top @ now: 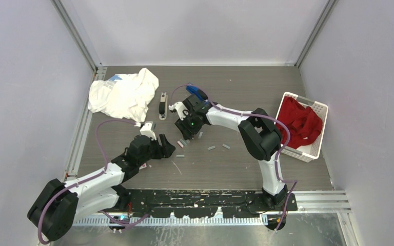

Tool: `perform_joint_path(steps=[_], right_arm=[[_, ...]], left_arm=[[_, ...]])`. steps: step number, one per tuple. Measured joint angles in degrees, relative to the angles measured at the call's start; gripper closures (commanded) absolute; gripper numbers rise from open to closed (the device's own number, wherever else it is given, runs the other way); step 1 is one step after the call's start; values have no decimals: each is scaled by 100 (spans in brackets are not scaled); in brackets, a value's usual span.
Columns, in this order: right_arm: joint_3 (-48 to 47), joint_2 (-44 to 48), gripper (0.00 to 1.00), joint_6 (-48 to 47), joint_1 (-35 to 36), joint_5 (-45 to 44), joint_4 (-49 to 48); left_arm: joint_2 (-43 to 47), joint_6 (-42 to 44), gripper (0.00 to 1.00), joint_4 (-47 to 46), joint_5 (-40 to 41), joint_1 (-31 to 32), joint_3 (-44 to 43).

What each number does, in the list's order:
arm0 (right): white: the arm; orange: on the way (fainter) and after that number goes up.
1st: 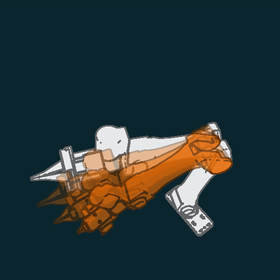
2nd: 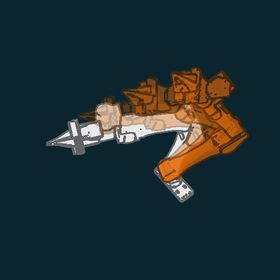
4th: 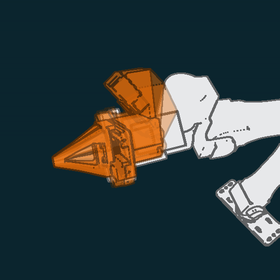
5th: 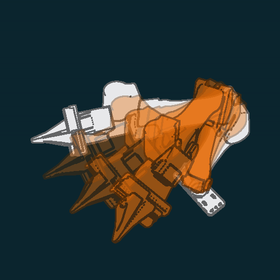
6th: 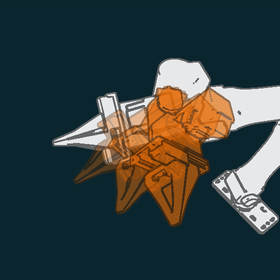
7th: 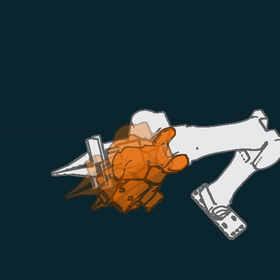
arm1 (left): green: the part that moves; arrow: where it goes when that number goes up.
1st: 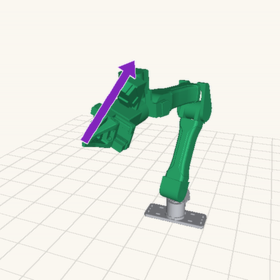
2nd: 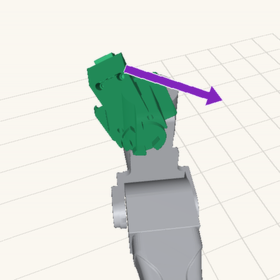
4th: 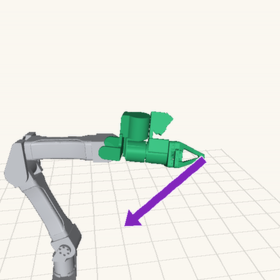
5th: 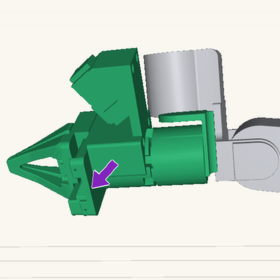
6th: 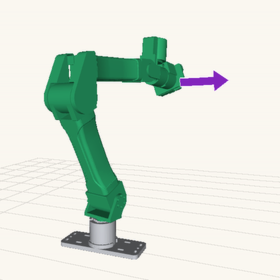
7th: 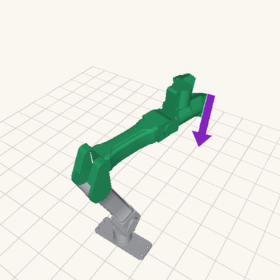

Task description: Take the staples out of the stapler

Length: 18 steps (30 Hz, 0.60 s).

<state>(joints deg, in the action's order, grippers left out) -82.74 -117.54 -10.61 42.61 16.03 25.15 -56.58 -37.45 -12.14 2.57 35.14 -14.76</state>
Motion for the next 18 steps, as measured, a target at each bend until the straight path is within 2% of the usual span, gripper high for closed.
perform_joint_path(steps=[18], right_arm=[[-13,0,53,-186,153,-442,17]], left_arm=[[79,42,33,24,39,0,0]])
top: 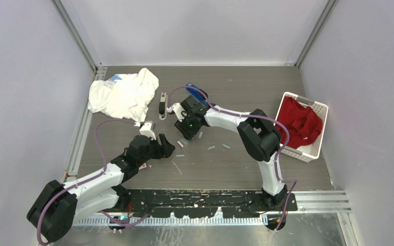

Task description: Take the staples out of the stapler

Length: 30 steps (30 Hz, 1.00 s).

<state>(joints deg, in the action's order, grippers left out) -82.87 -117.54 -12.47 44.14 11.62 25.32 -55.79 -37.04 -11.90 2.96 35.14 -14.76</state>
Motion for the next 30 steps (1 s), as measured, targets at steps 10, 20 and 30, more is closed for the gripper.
perform_joint_path(steps=[10,20,30], right_arm=[[0,2,51,-72,4,-13,2],[0,17,48,-72,4,28,17],[4,17,47,-72,4,42,31]], left_arm=[[68,2,33,22,4,0,0],[142,2,33,101,9,0,0],[162,2,33,153,9,0,0]])
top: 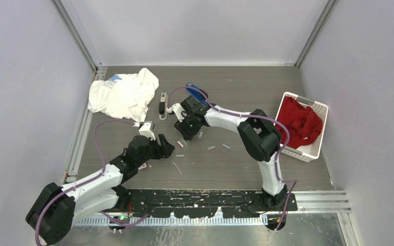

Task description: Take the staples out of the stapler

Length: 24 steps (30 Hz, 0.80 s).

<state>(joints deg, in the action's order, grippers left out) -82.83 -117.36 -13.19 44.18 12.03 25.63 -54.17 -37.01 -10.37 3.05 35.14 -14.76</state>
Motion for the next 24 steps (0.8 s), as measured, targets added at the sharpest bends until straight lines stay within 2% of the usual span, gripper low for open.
perform_joint_path(steps=[24], right_arm=[[2,0,51,-72,109,-393,-7]], left_arm=[[85,0,33,85,39,0,0]])
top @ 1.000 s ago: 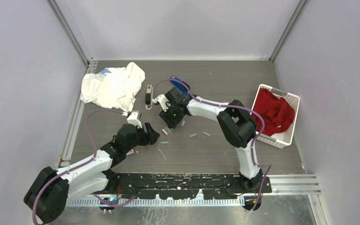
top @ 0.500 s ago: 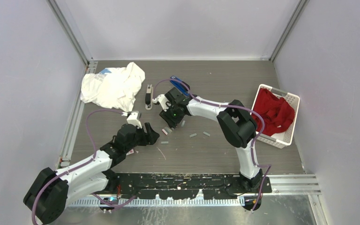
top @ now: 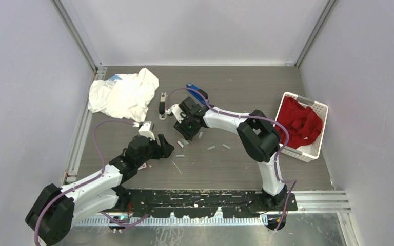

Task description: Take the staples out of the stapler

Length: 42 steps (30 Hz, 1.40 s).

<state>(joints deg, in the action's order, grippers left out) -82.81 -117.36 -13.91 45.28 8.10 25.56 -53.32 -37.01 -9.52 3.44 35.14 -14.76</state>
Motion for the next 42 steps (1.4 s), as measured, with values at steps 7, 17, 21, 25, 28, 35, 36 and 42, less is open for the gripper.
perform_joint_path(steps=[7,17,21,25,28,35,36,42], right_arm=[[37,52,53,-81,0,-192,-24],[74,74,57,-98,0,-293,-26],[74,74,59,-96,0,-291,-26],[76,74,60,-96,0,-293,-26],[76,74,61,-96,0,-293,-26],[79,76,61,-96,0,-293,-28],[83,85,61,-98,0,-295,-28],[105,201,62,-96,0,-302,-28]], left_arm=[[0,0,33,2,0,0,0],[0,-2,33,9,-2,0,0],[0,0,33,17,0,0,0],[11,0,33,33,0,0,0],[11,0,33,44,-2,0,0],[20,0,33,48,0,0,0],[28,0,33,52,-2,0,0],[76,0,33,81,-2,0,0]])
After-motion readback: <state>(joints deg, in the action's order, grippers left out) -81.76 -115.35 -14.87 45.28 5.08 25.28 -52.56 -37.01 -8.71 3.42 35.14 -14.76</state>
